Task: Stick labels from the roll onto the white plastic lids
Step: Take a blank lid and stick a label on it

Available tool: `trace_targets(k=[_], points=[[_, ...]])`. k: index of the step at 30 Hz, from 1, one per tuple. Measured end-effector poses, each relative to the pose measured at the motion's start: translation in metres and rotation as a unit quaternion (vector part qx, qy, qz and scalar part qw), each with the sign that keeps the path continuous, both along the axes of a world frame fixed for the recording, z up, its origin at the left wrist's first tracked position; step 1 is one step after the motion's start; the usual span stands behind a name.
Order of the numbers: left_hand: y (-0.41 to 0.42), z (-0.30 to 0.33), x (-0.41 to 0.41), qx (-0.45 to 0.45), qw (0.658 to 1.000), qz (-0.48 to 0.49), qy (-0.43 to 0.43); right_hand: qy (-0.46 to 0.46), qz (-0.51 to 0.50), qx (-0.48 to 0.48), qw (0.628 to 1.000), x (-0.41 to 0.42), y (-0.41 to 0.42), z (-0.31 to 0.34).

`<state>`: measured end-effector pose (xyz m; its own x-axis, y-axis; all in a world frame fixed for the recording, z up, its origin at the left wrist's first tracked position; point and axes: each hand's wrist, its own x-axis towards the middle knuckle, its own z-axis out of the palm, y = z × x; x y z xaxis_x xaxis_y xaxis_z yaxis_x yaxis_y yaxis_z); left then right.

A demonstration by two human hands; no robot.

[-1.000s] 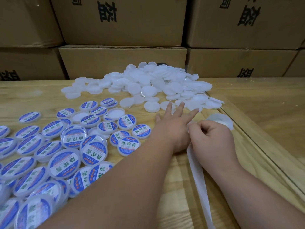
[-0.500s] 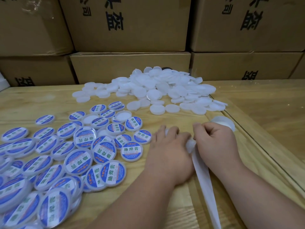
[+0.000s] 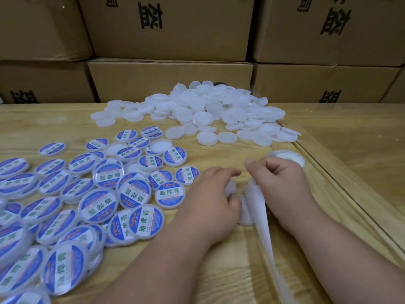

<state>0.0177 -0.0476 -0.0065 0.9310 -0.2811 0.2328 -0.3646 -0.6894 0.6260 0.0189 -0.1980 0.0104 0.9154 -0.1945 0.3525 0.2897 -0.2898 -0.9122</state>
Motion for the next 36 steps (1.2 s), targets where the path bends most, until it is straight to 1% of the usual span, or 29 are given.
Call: trace_targets(k=[3, 5, 9, 12, 15, 18, 22, 24, 29, 32, 36], points=[[0.002, -0.003, 0.002, -0.050, 0.998, 0.028, -0.012, 0.035, 0.024, 0.031, 0.999, 0.003, 0.000, -0.003], [0.003, -0.001, 0.004, -0.112, 0.993, 0.034, -0.008, 0.059, 0.052, 0.050, 0.996, 0.004, -0.001, -0.002], [0.002, 0.007, 0.003, -0.252, 0.967, 0.036, 0.006, 0.076, 0.087, 0.052, 0.992, 0.003, -0.002, 0.002], [0.002, 0.010, 0.003, -0.309, 0.950, 0.039, 0.017, 0.088, 0.096, 0.070, 0.989, 0.003, -0.003, 0.003], [0.002, 0.012, 0.004, -0.307, 0.950, 0.050, 0.036, 0.099, 0.102, 0.085, 0.986, 0.002, 0.000, 0.002], [-0.001, 0.012, 0.006, -0.308, 0.948, 0.045, 0.063, 0.112, 0.116, 0.124, 0.979, 0.001, 0.004, 0.002], [0.000, 0.014, 0.007, -0.327, 0.942, 0.034, 0.070, 0.121, 0.127, 0.157, 0.972, 0.003, 0.006, 0.001], [0.000, 0.013, 0.008, -0.336, 0.939, 0.038, 0.068, 0.123, 0.132, 0.152, 0.972, 0.003, 0.006, 0.001], [-0.001, 0.011, 0.008, -0.308, 0.948, 0.048, 0.065, 0.112, 0.147, 0.152, 0.971, 0.002, 0.005, 0.002], [0.000, 0.010, 0.008, -0.293, 0.952, 0.075, 0.056, 0.112, 0.136, 0.128, 0.976, 0.002, 0.005, 0.001], [0.002, 0.011, 0.010, -0.299, 0.946, 0.107, 0.058, 0.109, 0.131, 0.113, 0.979, 0.002, 0.004, 0.001]])
